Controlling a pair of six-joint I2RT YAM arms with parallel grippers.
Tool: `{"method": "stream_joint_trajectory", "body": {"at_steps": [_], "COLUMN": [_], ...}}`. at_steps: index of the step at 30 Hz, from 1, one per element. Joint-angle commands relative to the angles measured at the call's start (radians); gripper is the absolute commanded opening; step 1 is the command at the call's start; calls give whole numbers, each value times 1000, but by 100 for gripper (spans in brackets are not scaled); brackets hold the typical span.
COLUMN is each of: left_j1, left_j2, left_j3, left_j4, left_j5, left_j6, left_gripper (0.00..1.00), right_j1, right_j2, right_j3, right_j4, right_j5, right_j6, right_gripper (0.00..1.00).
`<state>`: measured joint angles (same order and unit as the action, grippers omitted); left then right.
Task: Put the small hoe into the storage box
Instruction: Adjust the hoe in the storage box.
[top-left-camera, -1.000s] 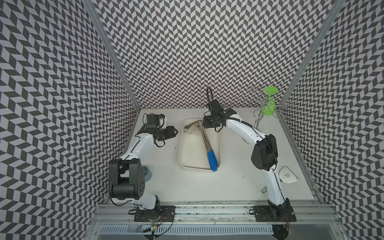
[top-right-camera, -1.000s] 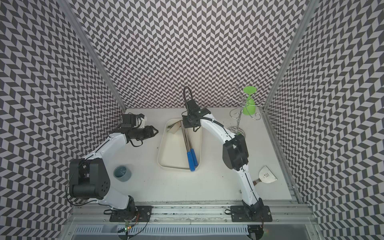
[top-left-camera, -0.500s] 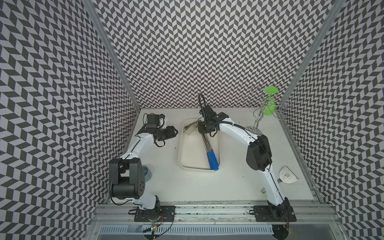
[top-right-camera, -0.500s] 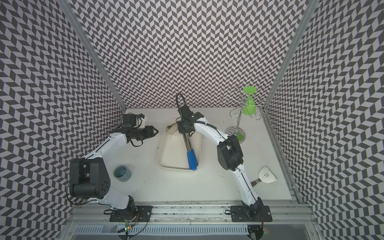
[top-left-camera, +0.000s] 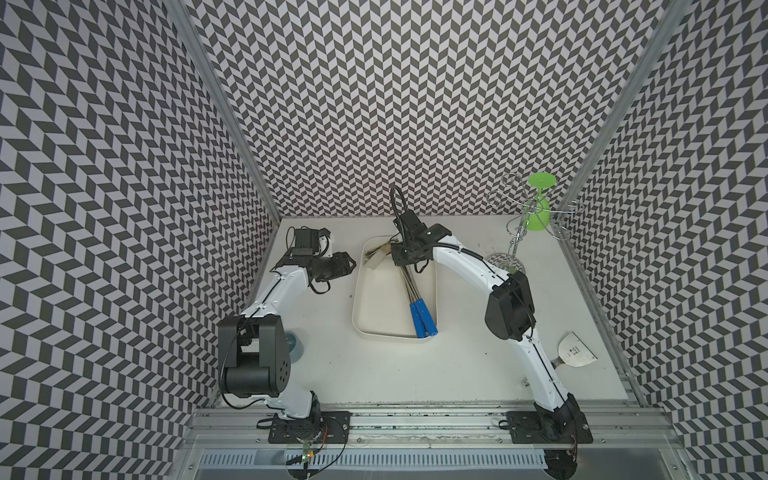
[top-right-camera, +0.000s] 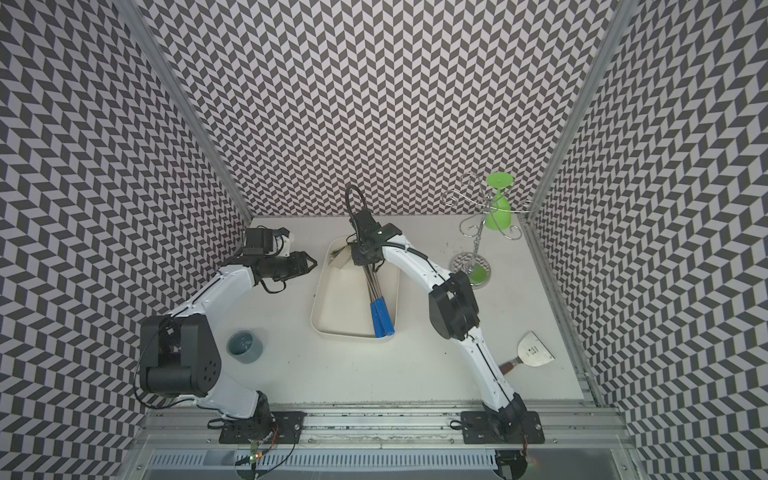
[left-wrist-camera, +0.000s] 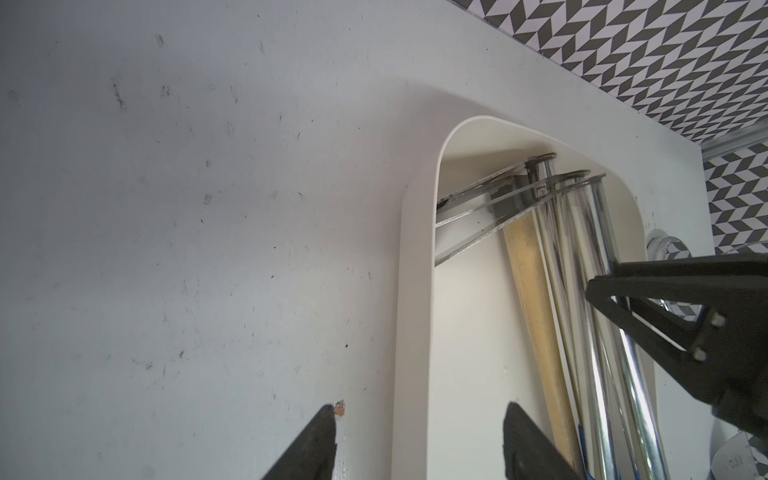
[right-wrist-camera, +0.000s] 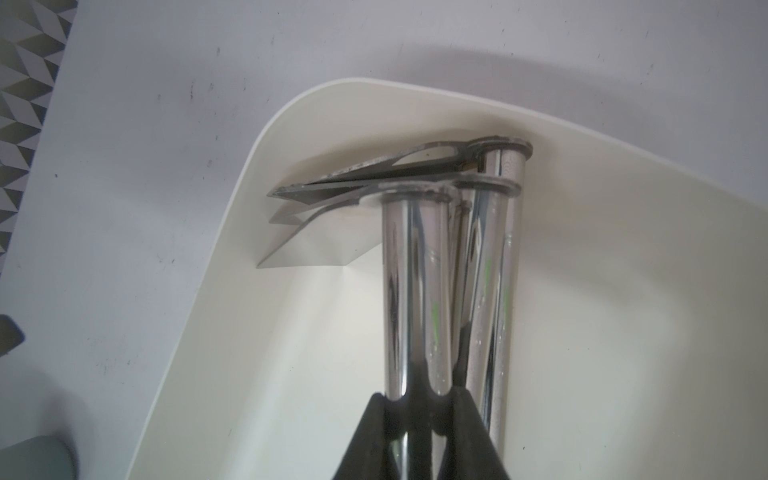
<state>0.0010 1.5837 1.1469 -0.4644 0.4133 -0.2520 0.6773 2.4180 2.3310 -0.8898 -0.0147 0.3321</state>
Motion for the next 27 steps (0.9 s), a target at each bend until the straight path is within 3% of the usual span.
{"method": "stream_joint_trajectory", "body": {"at_steps": [1, 8, 17, 22, 27], "left_j1": [8, 10, 11, 12, 12], "left_j2": [12, 18, 35, 36, 29], "left_j3": [30, 34, 38, 40, 43], "left_j4": [7, 3, 7, 6, 0], "left_j5": [-3, -7, -4, -5, -10], "left_j6": [11, 16, 10, 10, 11], "left_gripper": [64, 64, 64, 64, 64], "right_j1": [-10, -10, -3, 4, 1], "right_j2": [77, 55, -37, -4, 12], "right_j3": [52, 30, -74, -22, 4], "right_j4": [21, 29, 128, 114, 98], "right_j5": [27, -21, -116, -85, -56], "right_j6": [36, 51, 147, 158, 148], "right_gripper": [11, 24, 16, 17, 25]}}
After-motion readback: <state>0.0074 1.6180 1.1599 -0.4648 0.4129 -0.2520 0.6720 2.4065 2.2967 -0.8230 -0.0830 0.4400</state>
